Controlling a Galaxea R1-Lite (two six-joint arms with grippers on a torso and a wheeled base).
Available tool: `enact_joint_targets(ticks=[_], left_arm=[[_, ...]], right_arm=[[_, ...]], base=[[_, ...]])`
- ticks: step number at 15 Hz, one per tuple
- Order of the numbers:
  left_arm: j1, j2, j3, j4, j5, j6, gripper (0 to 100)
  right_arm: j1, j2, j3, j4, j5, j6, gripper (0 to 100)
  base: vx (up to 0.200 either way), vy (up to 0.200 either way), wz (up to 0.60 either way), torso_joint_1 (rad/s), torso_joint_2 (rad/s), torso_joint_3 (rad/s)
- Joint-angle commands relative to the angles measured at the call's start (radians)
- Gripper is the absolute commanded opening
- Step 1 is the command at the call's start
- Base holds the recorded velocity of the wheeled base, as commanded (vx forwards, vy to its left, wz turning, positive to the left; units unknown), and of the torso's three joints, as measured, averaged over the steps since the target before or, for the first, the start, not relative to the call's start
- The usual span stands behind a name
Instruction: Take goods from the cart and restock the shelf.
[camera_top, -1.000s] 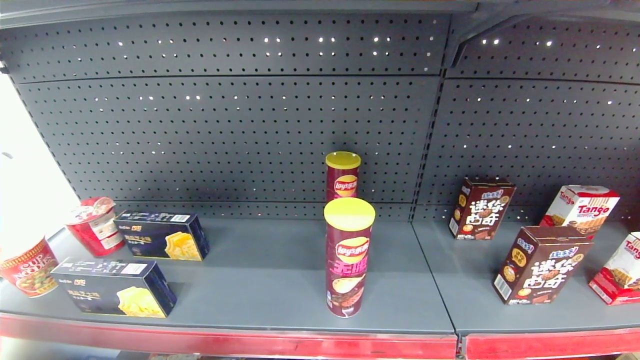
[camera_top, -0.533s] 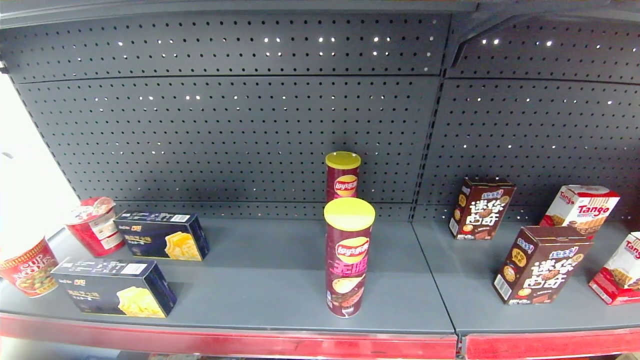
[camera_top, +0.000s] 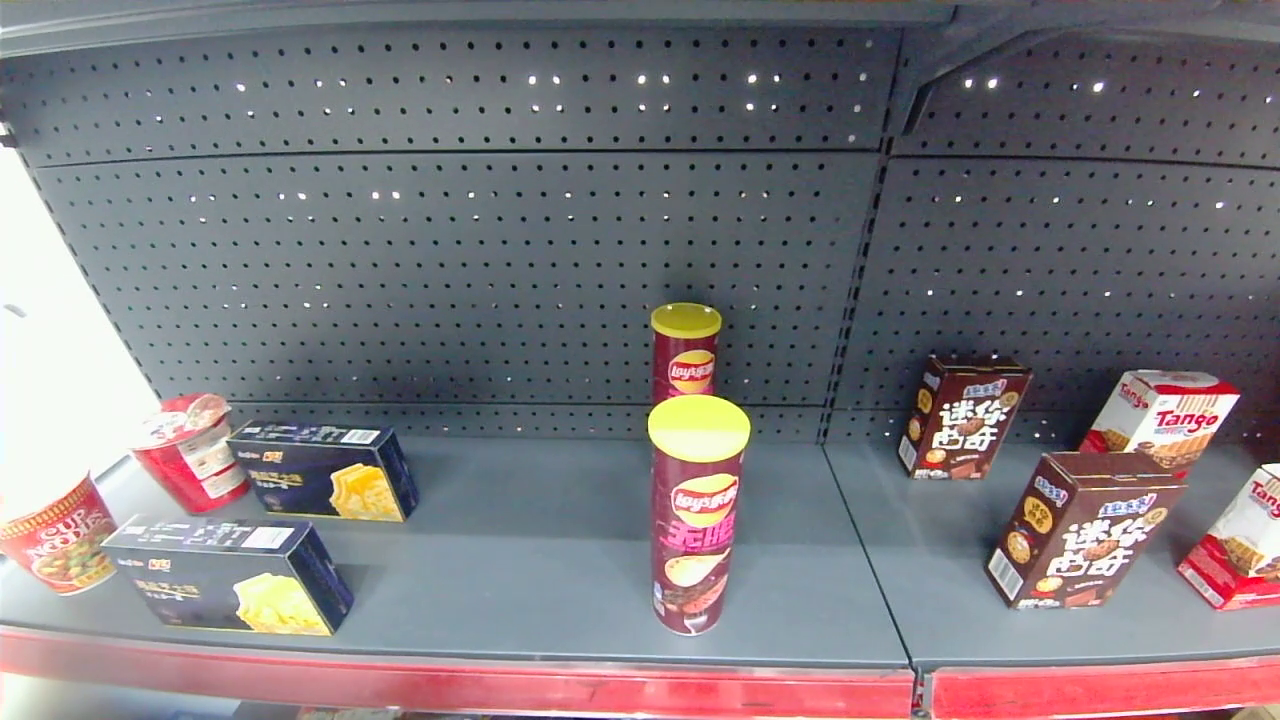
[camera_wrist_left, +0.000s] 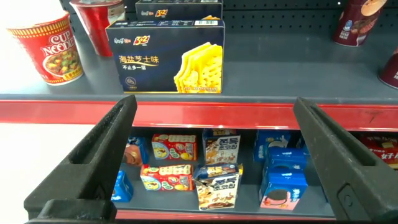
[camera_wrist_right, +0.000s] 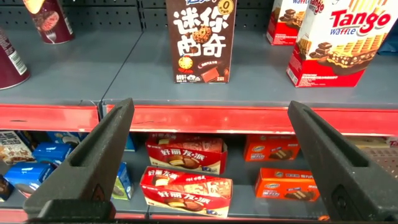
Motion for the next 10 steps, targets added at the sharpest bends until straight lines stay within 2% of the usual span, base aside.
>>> enact_joint_targets(ticks=[1, 10], left_arm=[[0.0, 0.0, 0.0, 0.0, 0.0, 0.0, 100], [0.0, 0.0, 0.0, -0.002, 0.0, 0.0, 100]], right_arm=[[0.0, 0.001, 0.0, 0.0, 0.0, 0.0, 100], [0.0, 0.001, 0.0, 0.0, 0.0, 0.0, 100]], base=[[0.0, 0.0, 0.0, 0.0, 0.0, 0.0], [0.0, 0.0, 0.0, 0.0, 0.0, 0.0]])
